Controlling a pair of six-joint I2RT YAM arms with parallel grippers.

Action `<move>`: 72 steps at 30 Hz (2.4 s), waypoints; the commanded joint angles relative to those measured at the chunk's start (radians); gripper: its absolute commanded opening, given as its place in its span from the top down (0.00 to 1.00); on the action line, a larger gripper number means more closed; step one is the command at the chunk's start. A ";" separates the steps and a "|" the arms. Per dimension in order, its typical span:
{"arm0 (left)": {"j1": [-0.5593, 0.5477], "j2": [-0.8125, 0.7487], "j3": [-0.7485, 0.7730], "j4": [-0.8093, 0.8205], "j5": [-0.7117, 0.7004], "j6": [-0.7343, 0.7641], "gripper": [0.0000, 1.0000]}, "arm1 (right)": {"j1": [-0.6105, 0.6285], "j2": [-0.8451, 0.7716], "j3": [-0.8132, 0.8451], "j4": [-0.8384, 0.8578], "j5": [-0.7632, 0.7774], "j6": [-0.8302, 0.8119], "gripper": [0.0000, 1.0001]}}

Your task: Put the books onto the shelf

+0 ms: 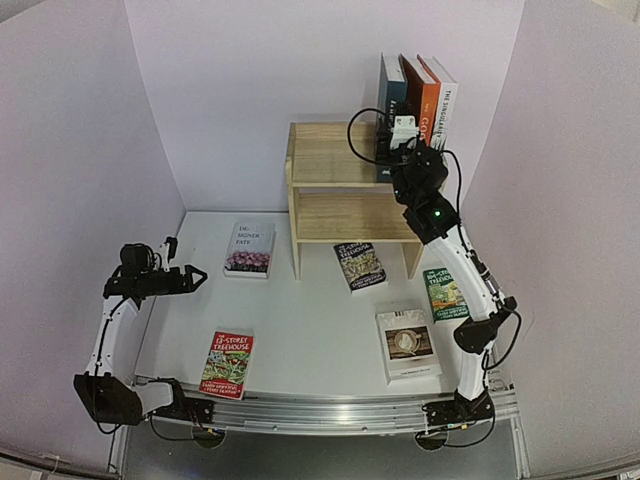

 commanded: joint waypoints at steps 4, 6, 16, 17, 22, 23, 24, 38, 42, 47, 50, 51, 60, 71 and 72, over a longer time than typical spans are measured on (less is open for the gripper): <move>-0.002 -0.024 -0.010 0.020 0.029 -0.003 0.00 | -0.002 0.031 -0.002 0.046 0.013 0.037 0.46; -0.003 -0.025 -0.012 0.017 0.028 -0.001 0.00 | -0.002 0.040 0.001 0.050 0.043 0.028 0.50; -0.003 -0.028 -0.018 0.021 0.030 -0.004 0.00 | -0.002 -0.010 -0.066 0.100 0.105 -0.007 0.81; -0.003 -0.027 -0.019 0.023 0.030 -0.005 0.00 | -0.002 -0.014 -0.068 0.103 0.106 -0.019 0.82; -0.003 -0.025 -0.020 0.029 0.034 -0.008 0.00 | -0.002 -0.021 -0.065 0.109 0.130 -0.072 0.81; -0.003 -0.024 -0.020 0.029 0.034 -0.008 0.00 | -0.002 -0.025 -0.067 0.110 0.126 -0.082 0.80; -0.003 -0.025 -0.020 0.029 0.034 -0.008 0.00 | -0.002 -0.032 -0.074 0.110 0.119 -0.089 0.79; -0.003 -0.025 -0.029 0.029 0.046 -0.010 0.00 | -0.011 -0.074 -0.141 0.105 0.097 -0.124 0.61; -0.002 -0.025 -0.032 0.027 0.048 -0.010 0.00 | -0.011 -0.083 -0.151 0.119 0.102 -0.108 0.52; -0.003 -0.026 -0.033 0.024 0.051 -0.010 0.00 | -0.010 -0.118 -0.218 0.201 0.093 -0.102 0.47; -0.002 -0.026 -0.033 0.023 0.054 -0.010 0.00 | -0.010 -0.130 -0.241 0.242 0.109 -0.107 0.47; -0.003 -0.027 -0.034 0.023 0.054 -0.009 0.00 | -0.010 -0.135 -0.251 0.252 0.106 -0.107 0.47; -0.003 -0.022 -0.031 0.021 0.060 -0.007 0.00 | -0.010 -0.191 -0.351 0.334 0.115 -0.105 0.45; -0.003 -0.014 -0.030 0.020 0.064 -0.007 0.00 | 0.002 -0.329 -0.535 0.301 0.002 0.018 0.37; -0.003 -0.013 -0.030 0.020 0.065 -0.007 0.00 | 0.004 -0.341 -0.551 0.298 -0.004 0.026 0.37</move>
